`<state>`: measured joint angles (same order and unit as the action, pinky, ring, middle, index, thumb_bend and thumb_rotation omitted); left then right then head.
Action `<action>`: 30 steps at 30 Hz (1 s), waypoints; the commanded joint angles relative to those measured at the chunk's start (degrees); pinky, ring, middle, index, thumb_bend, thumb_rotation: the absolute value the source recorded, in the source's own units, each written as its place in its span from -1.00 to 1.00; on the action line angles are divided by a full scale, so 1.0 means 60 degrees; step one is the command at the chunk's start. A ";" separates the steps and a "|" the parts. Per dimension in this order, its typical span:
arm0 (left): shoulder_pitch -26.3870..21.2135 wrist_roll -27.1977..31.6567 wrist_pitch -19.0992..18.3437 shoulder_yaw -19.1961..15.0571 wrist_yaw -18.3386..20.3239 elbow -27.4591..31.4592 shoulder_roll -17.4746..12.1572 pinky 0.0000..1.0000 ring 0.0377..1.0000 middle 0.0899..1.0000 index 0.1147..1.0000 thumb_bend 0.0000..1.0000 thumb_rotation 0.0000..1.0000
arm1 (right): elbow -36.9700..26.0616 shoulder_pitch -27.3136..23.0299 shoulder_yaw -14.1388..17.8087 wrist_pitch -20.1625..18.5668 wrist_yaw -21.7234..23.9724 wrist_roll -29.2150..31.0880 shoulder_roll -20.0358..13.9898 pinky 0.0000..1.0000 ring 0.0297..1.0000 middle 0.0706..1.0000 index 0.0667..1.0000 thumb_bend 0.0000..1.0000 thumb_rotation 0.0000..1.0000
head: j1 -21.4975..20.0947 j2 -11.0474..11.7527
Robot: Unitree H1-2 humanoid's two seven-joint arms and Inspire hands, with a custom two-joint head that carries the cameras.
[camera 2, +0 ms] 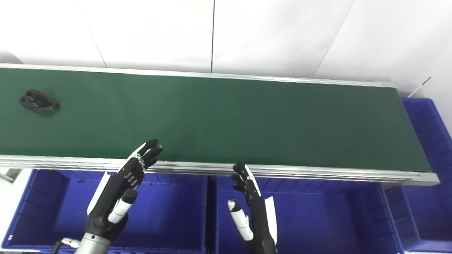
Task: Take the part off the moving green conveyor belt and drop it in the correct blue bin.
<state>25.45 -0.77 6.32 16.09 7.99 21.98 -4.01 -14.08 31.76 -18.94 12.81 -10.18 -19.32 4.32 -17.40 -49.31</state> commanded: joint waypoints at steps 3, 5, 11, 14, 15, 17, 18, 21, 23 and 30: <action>0.0219 0.0410 0.0434 -0.0131 0.0099 0.0003 -0.0109 0.88 0.88 0.79 0.79 0.56 0.69 | -0.0120 -0.0084 -0.0500 0.0598 -0.0066 -0.0127 0.0554 0.65 0.71 0.77 0.80 0.61 1.00 | 0.0169 -0.0053; 0.0359 0.0596 0.0491 -0.0186 0.0135 -0.0055 -0.0143 0.89 0.88 0.80 0.79 0.53 0.66 | -0.0160 -0.0049 -0.0499 0.0459 0.0056 0.0285 0.0569 0.68 0.73 0.78 0.83 0.61 1.00 | 0.0252 -0.0080; 0.0733 0.0945 0.0535 -0.0138 0.0153 0.0191 -0.0079 0.96 0.91 0.82 0.81 0.49 0.62 | -0.0116 -0.0038 -0.0465 0.0335 0.0173 0.0578 0.0509 0.65 0.72 0.79 0.86 0.57 1.00 | 0.0389 -0.0122; 0.0833 0.0912 0.0620 -0.0122 0.0143 0.0241 -0.0085 0.96 0.90 0.82 0.81 0.46 0.62 | -0.0084 -0.0019 -0.0529 0.0418 0.0149 0.0223 0.0441 0.64 0.71 0.78 0.84 0.62 1.00 | 0.0338 -0.0165; 0.0841 0.0900 0.0635 -0.0114 0.0145 0.0229 -0.0088 0.96 0.90 0.82 0.81 0.47 0.61 | -0.0077 -0.0016 -0.0555 0.0466 0.0121 0.0075 0.0427 0.63 0.71 0.78 0.84 0.63 1.00 | 0.0313 -0.0187; 0.0848 0.0872 0.0520 -0.0074 0.0177 0.0239 -0.0133 0.96 0.90 0.81 0.80 0.47 0.60 | -0.0037 -0.0046 -0.0613 0.0640 0.0033 -0.0334 0.0369 0.62 0.71 0.77 0.83 0.63 1.00 | 0.0280 -0.0225; 0.0837 0.0783 0.0395 -0.0033 0.0227 0.0253 -0.0216 0.96 0.90 0.82 0.80 0.48 0.61 | -0.0023 -0.0066 -0.0653 0.0725 -0.0012 -0.0601 0.0317 0.61 0.71 0.77 0.82 0.62 1.00 | 0.0277 -0.0232; 0.0778 0.0413 0.0013 0.0090 0.0351 0.0301 -0.0467 0.97 0.92 0.87 0.83 0.59 0.74 | 0.0001 -0.0096 -0.0710 0.0803 -0.0070 -0.1067 0.0235 0.62 0.73 0.79 0.79 0.64 1.00 | 0.0314 -0.0287; 0.0757 0.0323 -0.0098 0.0129 0.0384 0.0286 -0.0526 0.96 0.93 0.88 0.84 0.62 0.74 | -0.0023 -0.0046 -0.0691 0.0610 0.0067 -0.0672 0.0276 0.65 0.75 0.80 0.80 0.64 1.00 | 0.0320 -0.0288; 0.0729 0.0325 -0.0052 0.0053 0.0243 0.0066 -0.0336 0.96 0.93 0.88 0.84 0.56 0.66 | -0.0230 0.0034 -0.0518 -0.0234 0.0467 0.0594 0.0331 0.70 0.78 0.83 0.86 0.64 1.00 | 0.0452 -0.0265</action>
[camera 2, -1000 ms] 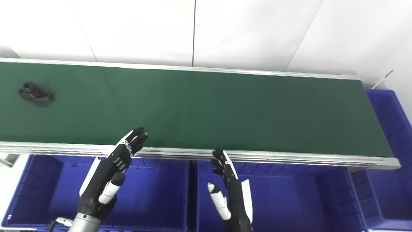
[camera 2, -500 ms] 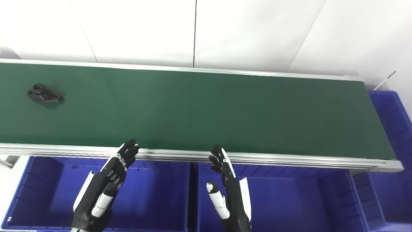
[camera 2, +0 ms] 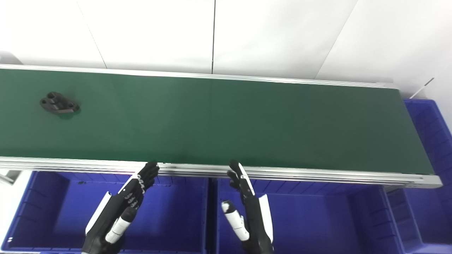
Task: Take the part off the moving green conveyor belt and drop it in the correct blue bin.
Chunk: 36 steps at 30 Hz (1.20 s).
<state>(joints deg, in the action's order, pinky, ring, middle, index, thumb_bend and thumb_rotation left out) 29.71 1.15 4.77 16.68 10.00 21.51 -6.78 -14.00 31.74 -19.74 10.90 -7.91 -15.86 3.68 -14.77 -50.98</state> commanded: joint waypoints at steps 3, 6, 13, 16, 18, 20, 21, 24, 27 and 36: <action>-0.0026 0.0023 0.0290 -0.0100 -0.0105 0.0039 0.0191 0.95 0.92 0.87 0.84 0.56 0.66 | -0.0304 0.0041 -0.0420 -0.0018 0.0231 0.0005 0.0388 0.70 0.77 0.83 0.85 0.63 1.00 | 0.0015 0.0040; -0.0047 0.0079 0.0353 -0.0172 -0.0093 -0.0025 0.0245 0.95 0.92 0.87 0.84 0.57 0.67 | -0.0321 0.0050 -0.0391 -0.0119 0.0295 0.0140 0.0456 0.70 0.77 0.83 0.85 0.63 1.00 | -0.0207 0.0083; -0.0048 0.0218 0.0399 -0.0229 0.0004 -0.0021 0.0282 0.95 0.92 0.85 0.83 0.57 0.64 | -0.0297 0.0092 -0.0440 -0.0234 0.0267 0.0131 0.0550 0.71 0.78 0.85 0.88 0.62 1.00 | -0.0295 0.0087; -0.0045 0.0224 0.0359 -0.0226 0.0009 -0.0001 0.0276 0.95 0.91 0.84 0.82 0.57 0.65 | -0.0381 0.0134 -0.0478 -0.0266 0.0299 0.0089 0.0506 0.71 0.79 0.85 0.88 0.62 1.00 | -0.0209 0.0088; -0.0035 0.0196 0.0340 -0.0228 -0.0029 0.0019 0.0310 0.94 0.90 0.83 0.82 0.57 0.64 | -0.0399 0.0144 -0.0484 -0.0220 0.0298 0.0017 0.0462 0.71 0.79 0.85 0.88 0.61 1.00 | -0.0151 0.0094; -0.0032 0.0262 0.0417 -0.0260 -0.0077 -0.0018 0.0387 0.94 0.90 0.82 0.80 0.56 0.62 | -0.0385 0.0138 -0.0507 -0.0072 0.0248 -0.0263 0.0394 0.69 0.78 0.84 0.87 0.61 1.00 | -0.0089 0.0100; -0.0019 0.0254 0.0466 -0.0269 -0.0102 -0.0024 0.0420 0.94 0.90 0.82 0.80 0.55 0.61 | -0.0361 0.0131 -0.0531 0.0068 0.0208 -0.0499 0.0333 0.69 0.78 0.84 0.86 0.59 1.00 | -0.0037 0.0102; 0.0067 0.0223 0.0582 -0.0260 -0.0129 0.0022 0.0489 0.94 0.90 0.83 0.80 0.54 0.61 | -0.0407 0.0160 -0.0584 0.0138 0.0167 -0.1026 0.0192 0.73 0.79 0.84 0.85 0.55 1.00 | 0.0014 0.0109; 0.0248 0.0291 0.0629 -0.0219 -0.0124 0.0131 0.0570 0.95 0.90 0.82 0.81 0.52 0.60 | -0.0510 0.0217 -0.0583 -0.0025 0.0248 -0.1119 0.0065 0.78 0.81 0.85 0.84 0.52 1.00 | 0.0118 0.0133; 0.0422 0.0071 0.0584 -0.0050 -0.0224 0.0247 0.0847 0.93 0.89 0.81 0.79 0.54 0.61 | -0.0599 0.0273 -0.0486 -0.0140 0.0588 -0.0577 -0.0188 0.74 0.82 0.87 0.83 0.56 1.00 | 0.0369 0.0261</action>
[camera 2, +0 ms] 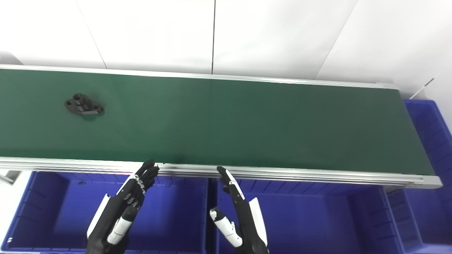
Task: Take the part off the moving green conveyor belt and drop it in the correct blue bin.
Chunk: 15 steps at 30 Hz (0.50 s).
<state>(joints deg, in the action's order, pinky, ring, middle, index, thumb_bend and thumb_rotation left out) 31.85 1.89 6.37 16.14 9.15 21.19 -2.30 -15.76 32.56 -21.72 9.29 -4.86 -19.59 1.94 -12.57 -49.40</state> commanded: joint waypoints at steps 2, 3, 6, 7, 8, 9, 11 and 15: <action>0.0072 -0.0079 0.0313 0.0031 -0.0118 0.0300 0.0132 0.93 0.89 0.82 0.80 0.54 0.61 | -0.0321 0.0151 -0.0139 0.0089 0.0129 0.0115 0.0078 0.72 0.81 0.87 0.83 0.59 1.00 | 0.0033 0.0037; 0.0069 -0.0057 0.0303 0.0024 -0.0119 0.0300 0.0143 0.93 0.89 0.83 0.81 0.54 0.61 | -0.0332 0.0163 -0.0130 0.0071 0.0152 0.0145 0.0080 0.72 0.81 0.87 0.84 0.60 1.00 | 0.0033 0.0037; 0.0054 -0.0012 0.0292 0.0002 -0.0126 0.0281 0.0177 0.94 0.90 0.82 0.81 0.54 0.60 | -0.0353 0.0194 -0.0109 0.0038 0.0203 0.0196 0.0099 0.73 0.81 0.87 0.84 0.61 1.00 | 0.0068 0.0053; 0.0042 -0.0025 0.0300 -0.0005 -0.0134 0.0268 0.0185 0.93 0.89 0.81 0.80 0.54 0.60 | -0.0362 0.0201 -0.0106 0.0022 0.0215 0.0210 0.0108 0.73 0.81 0.86 0.84 0.62 1.00 | 0.0068 0.0053; 0.0037 -0.0039 0.0287 -0.0011 -0.0139 0.0278 0.0184 0.93 0.88 0.81 0.79 0.54 0.60 | -0.0384 0.0208 -0.0110 -0.0002 0.0229 0.0226 0.0118 0.73 0.81 0.86 0.84 0.62 1.00 | 0.0118 0.0033; 0.0035 -0.0056 0.0277 -0.0010 -0.0138 0.0290 0.0176 0.92 0.88 0.81 0.79 0.54 0.60 | -0.0398 0.0213 -0.0114 -0.0011 0.0233 0.0233 0.0126 0.73 0.81 0.86 0.85 0.63 1.00 | 0.0117 0.0032; 0.0039 -0.0086 0.0265 -0.0004 -0.0141 0.0299 0.0146 0.93 0.89 0.80 0.79 0.53 0.62 | -0.0401 0.0216 -0.0123 -0.0004 0.0237 0.0241 0.0133 0.72 0.80 0.86 0.84 0.63 1.00 | 0.0141 0.0045; 0.0032 -0.0139 0.0241 -0.0023 -0.0180 0.0208 0.0114 0.92 0.88 0.80 0.78 0.56 0.63 | -0.0339 0.0219 -0.0129 0.0046 0.0206 0.0263 0.0164 0.71 0.79 0.84 0.84 0.63 1.00 | 0.0133 0.0126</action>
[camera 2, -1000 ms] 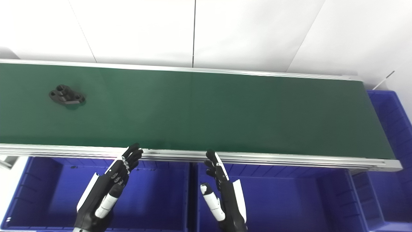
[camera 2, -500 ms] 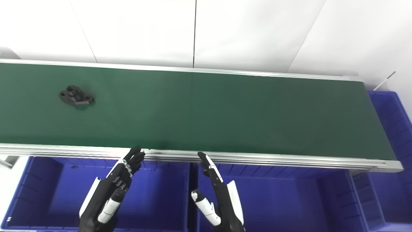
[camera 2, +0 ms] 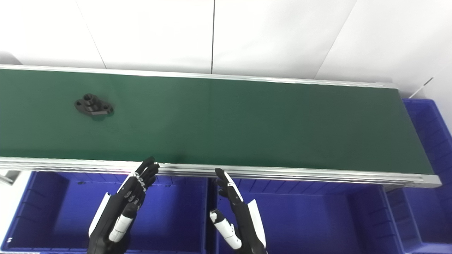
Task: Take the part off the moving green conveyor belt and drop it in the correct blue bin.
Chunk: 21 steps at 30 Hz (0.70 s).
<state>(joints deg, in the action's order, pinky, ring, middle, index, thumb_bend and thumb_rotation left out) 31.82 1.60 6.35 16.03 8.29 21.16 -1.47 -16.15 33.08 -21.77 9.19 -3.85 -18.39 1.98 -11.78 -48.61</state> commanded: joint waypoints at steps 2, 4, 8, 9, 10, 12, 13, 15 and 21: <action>0.0021 -0.0068 0.0284 -0.0008 -0.0007 0.0163 -0.0056 0.93 0.89 0.80 0.79 0.55 0.62 | -0.0248 0.0133 -0.0130 0.0081 0.0030 0.0066 0.0170 0.71 0.79 0.84 0.84 0.65 1.00 | -0.0021 0.0042; 0.0001 -0.0076 0.0329 0.0002 0.0016 0.0124 -0.0082 0.93 0.89 0.81 0.79 0.54 0.62 | -0.0230 0.0138 -0.0137 0.0102 0.0016 0.0046 0.0176 0.71 0.79 0.84 0.84 0.65 1.00 | -0.0025 0.0060; -0.0044 -0.0144 0.0454 0.0048 0.0034 0.0057 -0.0099 0.92 0.89 0.82 0.80 0.54 0.60 | -0.0172 0.0139 -0.0134 0.0177 -0.0010 0.0037 0.0168 0.72 0.79 0.84 0.83 0.63 1.00 | -0.0034 0.0127; -0.0042 -0.0175 0.0449 0.0054 0.0029 0.0055 -0.0095 0.92 0.89 0.82 0.80 0.55 0.60 | -0.0166 0.0142 -0.0131 0.0169 -0.0012 0.0035 0.0168 0.72 0.80 0.84 0.83 0.63 1.00 | -0.0040 0.0143; -0.0039 -0.0198 0.0441 0.0058 0.0025 0.0056 -0.0092 0.91 0.89 0.82 0.80 0.57 0.61 | -0.0164 0.0144 -0.0128 0.0162 -0.0014 0.0032 0.0168 0.72 0.80 0.84 0.83 0.64 1.00 | -0.0040 0.0143; -0.0028 -0.0211 0.0424 0.0074 0.0028 0.0065 -0.0092 0.92 0.89 0.82 0.80 0.57 0.62 | -0.0145 0.0151 -0.0118 0.0173 -0.0032 0.0036 0.0173 0.72 0.80 0.84 0.83 0.63 1.00 | -0.0057 0.0173; -0.0020 -0.0207 0.0437 0.0082 0.0027 0.0054 -0.0085 0.92 0.89 0.82 0.80 0.57 0.62 | -0.0124 0.0156 -0.0111 0.0187 -0.0043 0.0046 0.0175 0.72 0.80 0.84 0.83 0.64 1.00 | -0.0056 0.0223; -0.0023 -0.0201 0.0498 0.0095 0.0028 -0.0009 -0.0077 0.92 0.89 0.82 0.80 0.57 0.62 | -0.0066 0.0160 -0.0103 0.0243 -0.0070 0.0046 0.0170 0.72 0.80 0.83 0.83 0.65 1.00 | -0.0023 0.0319; -0.0047 -0.0437 0.0876 0.0138 -0.0039 -0.0425 -0.0052 0.91 0.89 0.83 0.80 0.57 0.66 | 0.0350 0.0110 -0.0069 0.0689 -0.0180 0.0078 0.0045 0.71 0.80 0.85 0.83 0.63 1.00 | 0.0275 0.0896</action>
<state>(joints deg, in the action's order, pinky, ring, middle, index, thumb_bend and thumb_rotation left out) 31.53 -0.17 8.65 16.61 8.29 18.07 -1.79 -13.92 33.12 -21.57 9.49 -4.64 -18.16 1.91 -10.20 -43.16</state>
